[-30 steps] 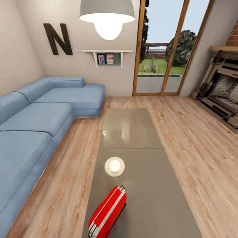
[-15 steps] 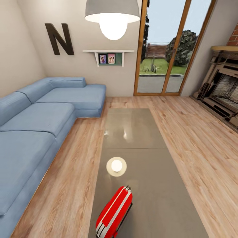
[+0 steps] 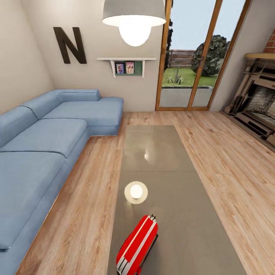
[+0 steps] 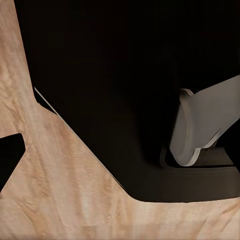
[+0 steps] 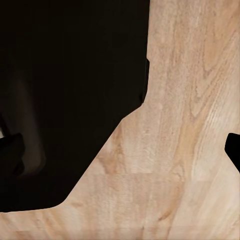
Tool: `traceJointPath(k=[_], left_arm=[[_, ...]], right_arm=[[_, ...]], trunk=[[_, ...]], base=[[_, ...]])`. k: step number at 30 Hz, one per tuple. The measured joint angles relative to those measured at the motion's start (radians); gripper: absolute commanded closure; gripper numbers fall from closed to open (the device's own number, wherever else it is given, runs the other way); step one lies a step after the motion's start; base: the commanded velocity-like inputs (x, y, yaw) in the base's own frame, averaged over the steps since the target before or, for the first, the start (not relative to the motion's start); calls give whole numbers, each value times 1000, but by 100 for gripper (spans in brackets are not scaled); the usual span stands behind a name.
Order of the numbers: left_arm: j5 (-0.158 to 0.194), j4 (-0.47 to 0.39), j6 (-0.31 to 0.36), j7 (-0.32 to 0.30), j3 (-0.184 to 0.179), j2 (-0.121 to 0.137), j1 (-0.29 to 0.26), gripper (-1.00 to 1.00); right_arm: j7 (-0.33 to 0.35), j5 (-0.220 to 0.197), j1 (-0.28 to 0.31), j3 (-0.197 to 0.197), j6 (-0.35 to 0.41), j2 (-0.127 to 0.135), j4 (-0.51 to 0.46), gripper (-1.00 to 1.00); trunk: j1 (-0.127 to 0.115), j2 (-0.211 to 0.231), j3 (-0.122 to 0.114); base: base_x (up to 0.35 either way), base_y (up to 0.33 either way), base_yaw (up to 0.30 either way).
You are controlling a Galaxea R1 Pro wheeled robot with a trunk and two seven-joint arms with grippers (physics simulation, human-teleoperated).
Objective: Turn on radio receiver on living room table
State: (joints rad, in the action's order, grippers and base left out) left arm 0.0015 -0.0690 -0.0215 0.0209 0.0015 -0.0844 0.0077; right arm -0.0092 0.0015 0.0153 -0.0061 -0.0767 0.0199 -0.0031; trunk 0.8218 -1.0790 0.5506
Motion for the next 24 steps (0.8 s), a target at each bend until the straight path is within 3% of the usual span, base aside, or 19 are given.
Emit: traceJointPath(k=[9,24], left_arm=[[-1,0,0,0,0,0,0,-100],[0,0,0,1,0,0,0,-100]], right_arm=[[0,0,0,0,0,0,0,-100],[7,-2,0,0,1,0,0,-100]], trunk=[[0,0,0],[0,0,0]], base=[[0,130,0],[0,10,0]])
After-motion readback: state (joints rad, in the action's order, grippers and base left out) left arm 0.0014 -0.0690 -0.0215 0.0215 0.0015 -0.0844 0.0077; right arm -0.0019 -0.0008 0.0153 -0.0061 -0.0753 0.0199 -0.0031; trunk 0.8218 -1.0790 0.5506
